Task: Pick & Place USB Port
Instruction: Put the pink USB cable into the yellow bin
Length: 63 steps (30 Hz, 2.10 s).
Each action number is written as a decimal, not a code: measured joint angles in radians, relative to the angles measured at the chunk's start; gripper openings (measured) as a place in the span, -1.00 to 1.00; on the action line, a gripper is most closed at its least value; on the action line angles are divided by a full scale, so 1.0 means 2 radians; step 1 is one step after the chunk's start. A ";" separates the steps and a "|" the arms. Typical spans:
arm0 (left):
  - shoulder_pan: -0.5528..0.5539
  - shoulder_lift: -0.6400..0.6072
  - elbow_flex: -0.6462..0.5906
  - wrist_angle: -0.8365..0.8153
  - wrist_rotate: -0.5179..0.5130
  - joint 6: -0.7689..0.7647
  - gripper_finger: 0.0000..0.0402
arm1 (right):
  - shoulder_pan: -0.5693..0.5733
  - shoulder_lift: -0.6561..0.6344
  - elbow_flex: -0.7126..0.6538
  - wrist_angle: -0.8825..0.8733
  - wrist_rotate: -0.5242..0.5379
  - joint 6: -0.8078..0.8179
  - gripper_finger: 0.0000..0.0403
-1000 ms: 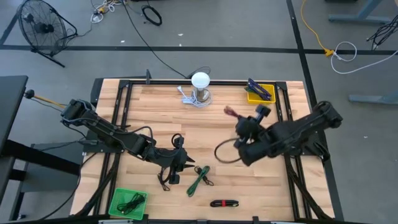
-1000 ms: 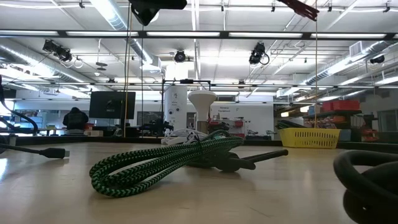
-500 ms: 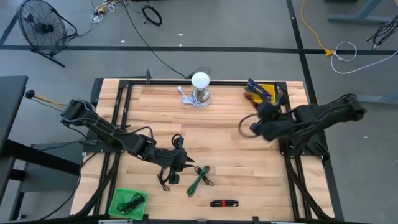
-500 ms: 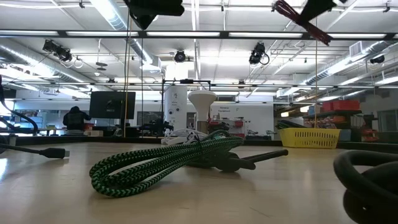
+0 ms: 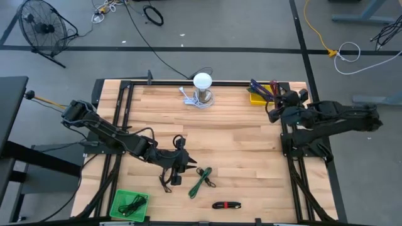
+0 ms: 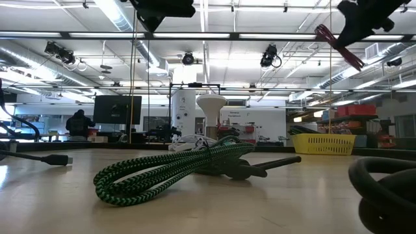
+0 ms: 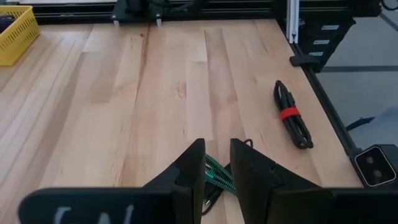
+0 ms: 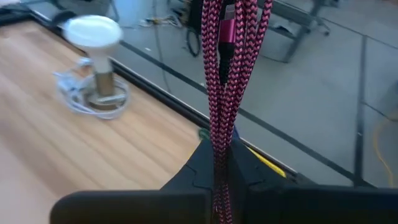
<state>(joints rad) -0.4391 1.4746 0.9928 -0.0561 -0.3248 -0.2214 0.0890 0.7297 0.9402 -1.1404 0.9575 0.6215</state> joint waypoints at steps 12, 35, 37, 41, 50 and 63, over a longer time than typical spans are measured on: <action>0.000 0.000 0.000 0.000 0.000 0.004 -0.60 | -0.136 0.001 -0.049 0.057 -0.063 -0.071 -0.95; 0.000 0.000 0.000 0.000 0.000 0.026 -0.60 | -0.419 0.041 -0.151 0.288 -0.307 -0.258 -0.95; 0.000 0.000 0.000 0.000 0.000 0.035 -0.60 | -0.429 0.057 -0.151 0.295 -0.305 -0.281 -0.95; 0.000 0.000 0.000 0.000 -0.003 0.071 -0.60 | -0.442 0.095 -0.151 0.328 -0.303 -0.331 -0.95; 0.003 0.000 0.000 0.000 -0.030 0.091 -0.60 | -0.462 0.162 -0.151 0.410 -0.287 -0.434 -0.95; 0.010 0.000 0.000 0.000 -0.030 0.091 -0.60 | -0.501 0.242 -0.151 0.444 -0.284 -0.483 -0.95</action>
<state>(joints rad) -0.4184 1.4746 0.9928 -0.0561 -0.3847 -0.0395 -0.9127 1.2129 0.6384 -0.2531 0.3901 -0.3439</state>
